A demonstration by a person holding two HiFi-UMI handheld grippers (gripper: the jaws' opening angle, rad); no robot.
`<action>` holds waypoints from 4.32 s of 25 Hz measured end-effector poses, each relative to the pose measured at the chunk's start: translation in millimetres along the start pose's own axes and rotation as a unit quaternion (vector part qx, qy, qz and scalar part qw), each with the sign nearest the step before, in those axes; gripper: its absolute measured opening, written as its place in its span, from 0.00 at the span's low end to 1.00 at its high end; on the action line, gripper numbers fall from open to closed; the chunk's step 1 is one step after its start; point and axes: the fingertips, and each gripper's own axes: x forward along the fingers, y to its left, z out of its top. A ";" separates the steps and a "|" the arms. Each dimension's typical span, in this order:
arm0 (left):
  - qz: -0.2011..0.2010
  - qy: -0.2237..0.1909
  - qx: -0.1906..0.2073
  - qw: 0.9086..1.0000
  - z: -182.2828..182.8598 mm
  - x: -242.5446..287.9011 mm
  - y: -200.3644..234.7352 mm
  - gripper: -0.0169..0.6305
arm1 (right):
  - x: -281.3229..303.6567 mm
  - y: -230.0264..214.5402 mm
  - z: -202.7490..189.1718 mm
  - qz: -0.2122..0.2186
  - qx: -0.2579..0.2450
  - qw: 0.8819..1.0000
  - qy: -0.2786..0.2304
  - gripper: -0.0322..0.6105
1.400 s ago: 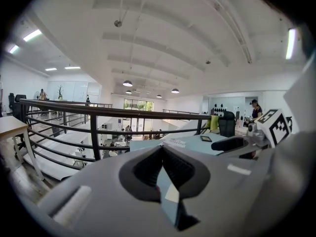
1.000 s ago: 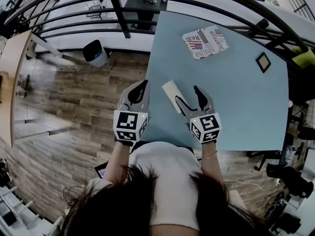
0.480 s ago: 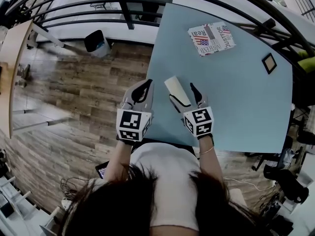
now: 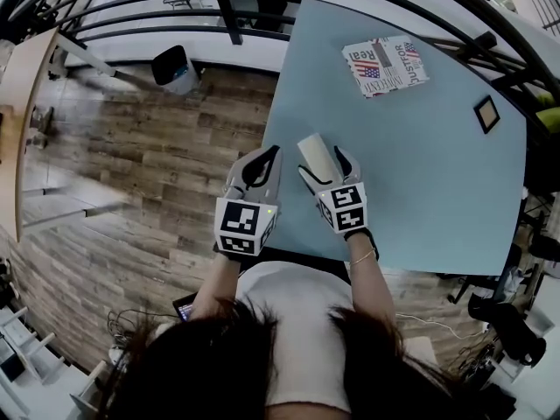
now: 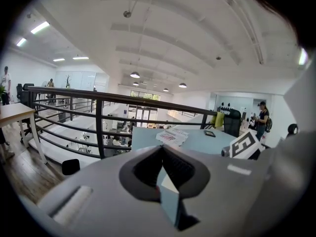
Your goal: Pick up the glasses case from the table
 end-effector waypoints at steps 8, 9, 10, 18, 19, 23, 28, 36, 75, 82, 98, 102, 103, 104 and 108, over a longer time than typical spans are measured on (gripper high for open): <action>-0.003 0.015 -0.004 1.000 -13.6 6.0 2.5 0.12 | 23.9 -9.0 -27.8 -0.005 0.000 0.999 0.049 0.64; -0.004 0.016 -0.003 1.000 -14.2 6.7 2.6 0.12 | 25.7 -10.1 -30.9 -0.004 0.000 0.998 0.055 0.64; -0.004 0.015 -0.003 1.000 -14.7 7.2 2.8 0.12 | 27.1 -10.8 -33.9 -0.004 0.000 0.998 0.061 0.64; -0.012 0.010 -0.005 1.000 -13.7 12.8 0.4 0.12 | 38.1 -10.1 -48.4 0.000 -0.010 0.994 0.107 0.64; -0.014 0.010 -0.007 1.000 -12.8 12.8 0.1 0.12 | 38.6 -9.1 -49.7 0.000 -0.011 0.993 0.114 0.64; -0.016 0.013 -0.011 1.000 -11.6 14.9 -1.8 0.12 | 41.0 -9.8 -53.3 0.002 -0.015 0.992 0.126 0.64; -0.006 0.016 -0.011 1.000 -18.0 13.5 4.1 0.12 | 40.6 -8.8 -54.3 0.002 -0.015 0.992 0.129 0.64; -0.003 0.016 -0.014 1.000 -16.1 14.6 5.2 0.12 | 42.3 -8.8 -53.0 0.002 -0.015 0.992 0.129 0.64; 0.000 0.005 -0.002 1.000 -4.9 5.8 -0.8 0.12 | 19.8 -25.9 -22.7 -0.032 0.014 0.995 0.090 0.53; -0.012 -0.003 0.010 1.000 5.1 6.5 -13.7 0.12 | 4.1 -34.2 -4.6 -0.054 -0.007 0.997 0.056 0.53; -0.032 -0.034 0.044 0.998 38.7 3.5 -35.8 0.12 | -56.3 -64.8 40.0 -0.121 -0.020 0.992 -0.012 0.53; -0.034 -0.040 0.051 0.997 45.7 0.9 -42.0 0.12 | -80.2 -72.3 55.4 -0.142 -0.029 0.989 -0.043 0.53; -0.035 -0.042 0.053 0.997 46.9 0.2 -43.0 0.12 | -86.0 -73.0 59.0 -0.146 -0.031 0.988 -0.049 0.53; -0.036 -0.043 0.054 0.997 47.9 -0.6 -43.7 0.12 | -91.7 -73.5 62.8 -0.150 -0.034 0.986 -0.057 0.53; -0.037 -0.050 0.061 0.996 51.6 -3.9 -48.4 0.12 | -116.2 -78.5 79.3 -0.167 -0.042 0.980 -0.094 0.53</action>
